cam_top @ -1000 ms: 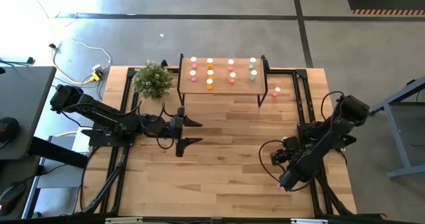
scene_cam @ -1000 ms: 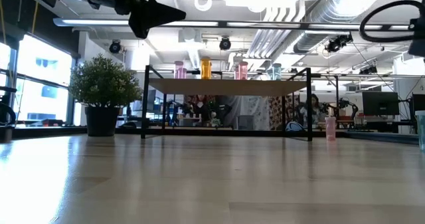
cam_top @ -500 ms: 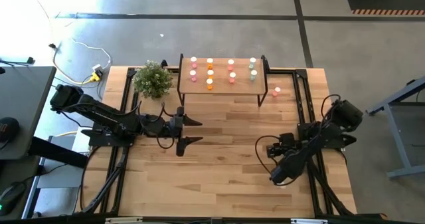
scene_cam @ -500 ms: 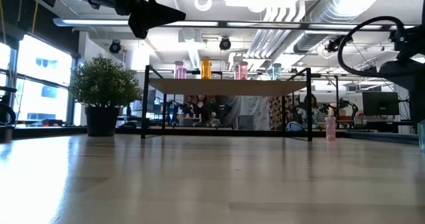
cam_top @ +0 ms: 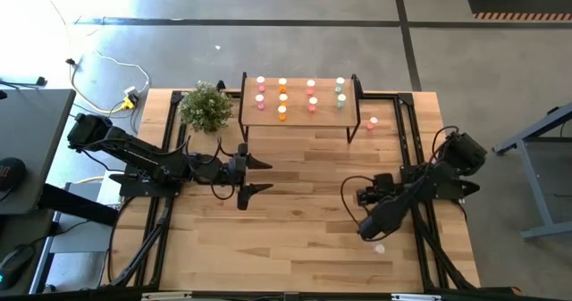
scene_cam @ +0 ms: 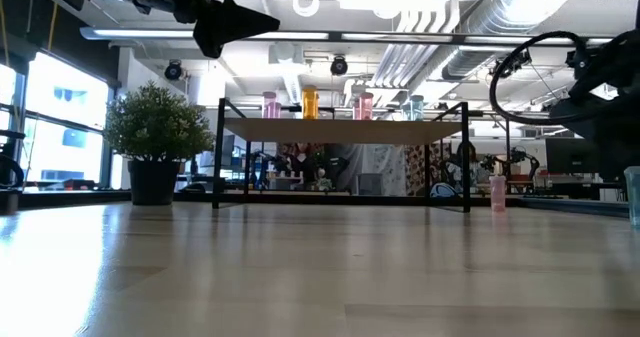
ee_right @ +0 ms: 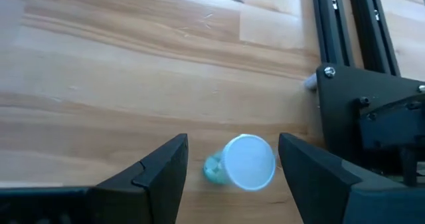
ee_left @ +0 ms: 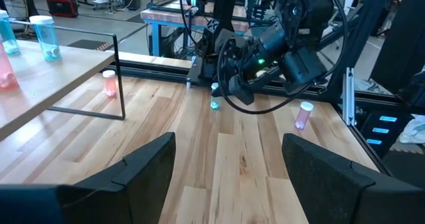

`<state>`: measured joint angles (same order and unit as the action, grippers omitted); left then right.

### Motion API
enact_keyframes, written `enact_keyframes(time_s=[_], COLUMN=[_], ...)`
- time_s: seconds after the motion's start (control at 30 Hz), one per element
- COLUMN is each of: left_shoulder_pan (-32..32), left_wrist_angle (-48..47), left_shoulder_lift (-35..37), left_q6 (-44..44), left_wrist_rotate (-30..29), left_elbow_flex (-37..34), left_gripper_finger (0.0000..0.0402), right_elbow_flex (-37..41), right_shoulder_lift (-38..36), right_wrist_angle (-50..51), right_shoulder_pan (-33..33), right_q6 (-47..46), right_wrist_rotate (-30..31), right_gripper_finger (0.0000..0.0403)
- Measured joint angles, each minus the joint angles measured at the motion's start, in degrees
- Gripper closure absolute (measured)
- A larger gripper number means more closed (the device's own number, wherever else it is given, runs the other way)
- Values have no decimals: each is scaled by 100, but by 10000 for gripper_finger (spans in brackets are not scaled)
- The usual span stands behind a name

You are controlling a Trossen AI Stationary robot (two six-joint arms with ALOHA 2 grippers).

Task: Pick and place medicine bottles onto shelf by color
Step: Put the blue pill bottle aligned with the other blue pill bottles on the shelf

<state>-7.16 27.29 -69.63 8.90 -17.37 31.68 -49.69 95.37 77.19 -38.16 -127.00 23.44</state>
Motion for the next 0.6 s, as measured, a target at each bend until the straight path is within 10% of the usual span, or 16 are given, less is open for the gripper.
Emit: enact_keyframes(time_s=[0.6], left_shoulder_pan=[-1], left_wrist_angle=[2], left_shoulder_lift=[0], left_q6=[55], left_wrist_rotate=[2], left_elbow_flex=[0], left_gripper_finger=[135], right_elbow_flex=[395], right_shoulder_lift=[-4], right_wrist_angle=[-523], right_shoulder_pan=[76], right_q6=[149], right_wrist_rotate=[-172], right_gripper_finger=[219])
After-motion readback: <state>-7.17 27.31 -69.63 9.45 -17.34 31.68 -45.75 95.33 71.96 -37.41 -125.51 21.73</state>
